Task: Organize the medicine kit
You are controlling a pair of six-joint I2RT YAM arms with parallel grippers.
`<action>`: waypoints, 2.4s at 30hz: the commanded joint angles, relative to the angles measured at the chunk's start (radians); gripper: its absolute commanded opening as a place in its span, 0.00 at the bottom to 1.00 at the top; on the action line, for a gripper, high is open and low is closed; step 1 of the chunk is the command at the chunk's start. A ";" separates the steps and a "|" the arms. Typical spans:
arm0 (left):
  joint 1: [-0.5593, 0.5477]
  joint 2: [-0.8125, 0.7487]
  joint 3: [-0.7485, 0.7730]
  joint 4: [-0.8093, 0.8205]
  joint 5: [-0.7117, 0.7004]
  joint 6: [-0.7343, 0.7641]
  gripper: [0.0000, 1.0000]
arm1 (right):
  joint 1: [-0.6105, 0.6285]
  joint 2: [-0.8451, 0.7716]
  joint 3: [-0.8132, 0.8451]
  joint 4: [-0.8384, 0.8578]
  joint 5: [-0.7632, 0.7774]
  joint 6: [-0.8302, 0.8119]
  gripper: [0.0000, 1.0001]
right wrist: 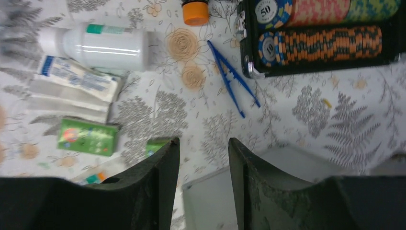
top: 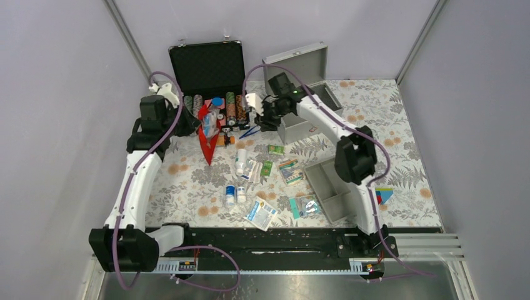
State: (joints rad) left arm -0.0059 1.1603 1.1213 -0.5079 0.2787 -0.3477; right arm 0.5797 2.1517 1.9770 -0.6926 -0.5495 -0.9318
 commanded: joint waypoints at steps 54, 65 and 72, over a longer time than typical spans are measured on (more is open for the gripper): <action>0.383 -0.272 -0.215 0.144 0.177 -0.174 0.00 | 0.025 0.495 0.793 -0.688 -0.011 -0.613 0.53; 0.383 -0.280 -0.196 0.124 0.187 -0.163 0.00 | 0.028 0.474 0.568 -0.249 0.080 -0.514 0.63; 0.413 -0.311 -0.211 0.104 0.182 -0.147 0.00 | 0.027 0.513 0.588 -0.232 0.099 -0.546 0.61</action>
State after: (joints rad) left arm 0.3832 0.8856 0.9054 -0.4393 0.4419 -0.5045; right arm 0.6102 2.6652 2.5381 -0.9512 -0.4606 -1.4677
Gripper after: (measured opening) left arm 0.009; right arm 0.621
